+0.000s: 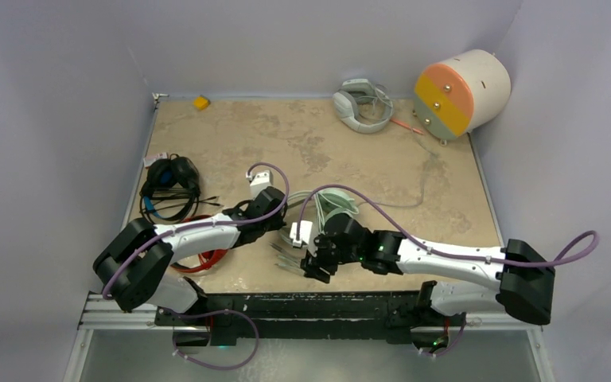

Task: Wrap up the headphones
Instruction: Place the headphones at the center of the board.

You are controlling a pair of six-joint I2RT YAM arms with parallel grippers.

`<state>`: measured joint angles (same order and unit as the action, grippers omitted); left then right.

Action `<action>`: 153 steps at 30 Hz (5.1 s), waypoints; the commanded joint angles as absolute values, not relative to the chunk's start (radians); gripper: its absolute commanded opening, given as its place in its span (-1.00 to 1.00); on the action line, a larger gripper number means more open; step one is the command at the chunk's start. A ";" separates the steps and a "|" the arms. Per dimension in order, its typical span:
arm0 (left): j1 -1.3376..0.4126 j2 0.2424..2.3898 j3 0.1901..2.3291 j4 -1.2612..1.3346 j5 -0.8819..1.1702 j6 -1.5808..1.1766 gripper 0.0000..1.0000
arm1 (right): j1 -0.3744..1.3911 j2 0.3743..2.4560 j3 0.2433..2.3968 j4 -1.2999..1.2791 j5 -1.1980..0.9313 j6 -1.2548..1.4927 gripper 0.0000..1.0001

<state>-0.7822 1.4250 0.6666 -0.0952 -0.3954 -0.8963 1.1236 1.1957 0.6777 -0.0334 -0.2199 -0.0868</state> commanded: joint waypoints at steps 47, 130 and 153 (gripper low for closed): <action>-0.786 1.433 0.671 0.010 -0.356 -0.833 -1.00 | 1.179 1.210 0.565 0.216 -0.060 -0.021 -0.92; -0.786 1.422 0.676 -0.027 -0.337 -0.816 -1.00 | 0.984 1.183 0.732 0.074 0.182 0.313 -1.00; -0.786 1.274 0.610 0.014 -0.334 -0.727 -0.71 | 0.894 1.758 1.180 -0.315 0.012 0.263 -0.99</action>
